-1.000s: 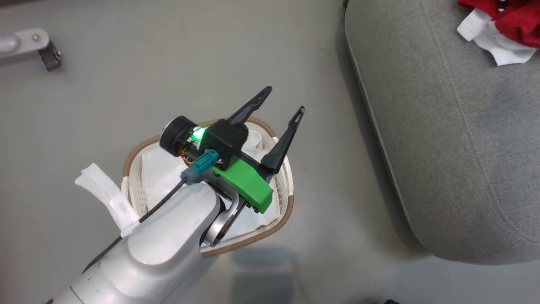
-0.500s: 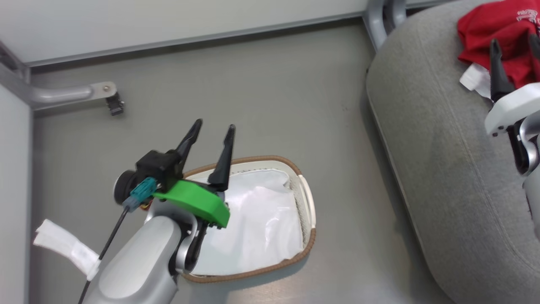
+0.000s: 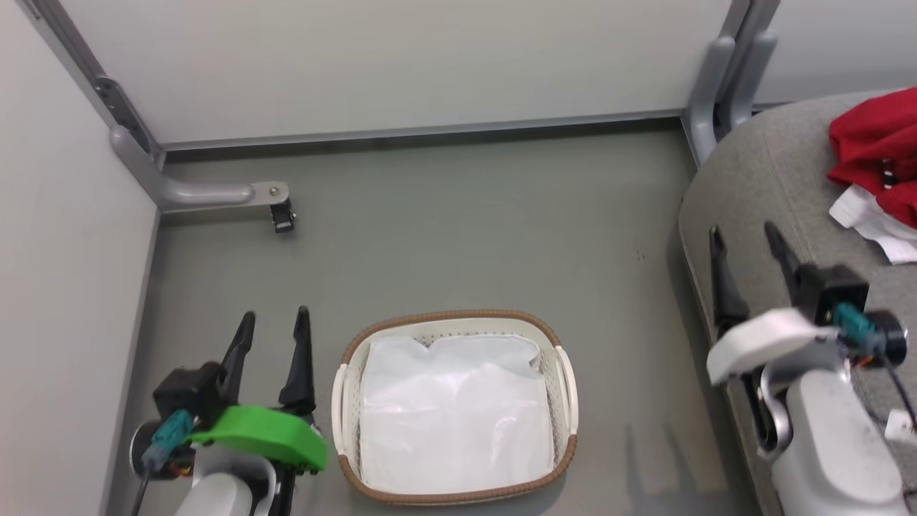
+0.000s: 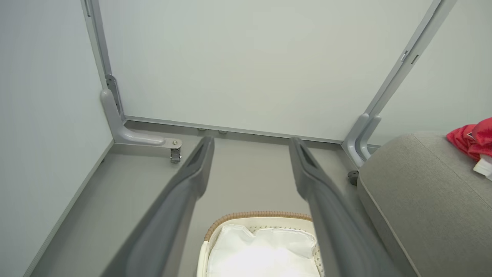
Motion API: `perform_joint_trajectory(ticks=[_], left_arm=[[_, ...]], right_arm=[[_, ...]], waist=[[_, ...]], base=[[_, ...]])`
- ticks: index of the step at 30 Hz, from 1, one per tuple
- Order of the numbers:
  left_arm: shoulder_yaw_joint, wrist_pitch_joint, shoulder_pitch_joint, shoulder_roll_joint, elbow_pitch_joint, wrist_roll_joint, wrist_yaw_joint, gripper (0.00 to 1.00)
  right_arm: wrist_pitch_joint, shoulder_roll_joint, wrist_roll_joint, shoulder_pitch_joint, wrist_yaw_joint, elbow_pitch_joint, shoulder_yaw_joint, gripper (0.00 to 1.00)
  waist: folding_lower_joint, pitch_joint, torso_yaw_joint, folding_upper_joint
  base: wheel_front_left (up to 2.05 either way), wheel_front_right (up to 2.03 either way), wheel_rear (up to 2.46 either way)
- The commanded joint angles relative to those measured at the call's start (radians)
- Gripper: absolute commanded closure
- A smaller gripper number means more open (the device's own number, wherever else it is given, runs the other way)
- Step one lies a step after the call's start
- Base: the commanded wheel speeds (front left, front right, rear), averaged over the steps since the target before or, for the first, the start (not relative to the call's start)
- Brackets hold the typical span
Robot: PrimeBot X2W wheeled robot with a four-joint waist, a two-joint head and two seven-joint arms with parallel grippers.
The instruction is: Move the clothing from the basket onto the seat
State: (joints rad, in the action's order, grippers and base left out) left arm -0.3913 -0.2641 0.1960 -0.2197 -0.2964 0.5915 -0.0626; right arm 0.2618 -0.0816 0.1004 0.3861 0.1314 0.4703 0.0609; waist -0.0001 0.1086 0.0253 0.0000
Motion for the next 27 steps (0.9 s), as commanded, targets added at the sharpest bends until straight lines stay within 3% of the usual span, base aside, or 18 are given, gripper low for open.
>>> perform_joint_trajectory(ticks=[1,9,16,27], left_arm=[[0.023,0.0,-0.037,0.005,0.01,-0.028,-0.007,0.0],[0.131,0.0,-0.202,0.046,0.056,-0.114,0.009,0.0],[0.184,0.0,-0.27,0.081,0.079,-0.172,0.035,0.0],[0.212,0.0,-0.239,0.116,0.06,-0.21,0.091,0.0]], right_arm=[[0.004,0.01,-0.009,-0.059,-0.001,-0.025,0.005,0.0],[0.004,0.028,0.046,-0.275,-0.001,-0.158,-0.06,0.0],[0.005,0.029,0.071,-0.319,-0.001,-0.202,-0.08,0.0],[0.005,0.029,0.091,-0.328,-0.001,-0.214,-0.09,0.0]], waist=[[0.0001,-0.036,0.025,0.0],[0.0001,-0.075,0.019,0.0],[0.0001,-0.082,0.019,0.0],[0.0001,-0.075,0.025,0.0]], base=[[0.0,0.0,0.0],[0.0,0.0,0.0],[0.0,0.0,0.0],[0.0,0.0,0.0]])
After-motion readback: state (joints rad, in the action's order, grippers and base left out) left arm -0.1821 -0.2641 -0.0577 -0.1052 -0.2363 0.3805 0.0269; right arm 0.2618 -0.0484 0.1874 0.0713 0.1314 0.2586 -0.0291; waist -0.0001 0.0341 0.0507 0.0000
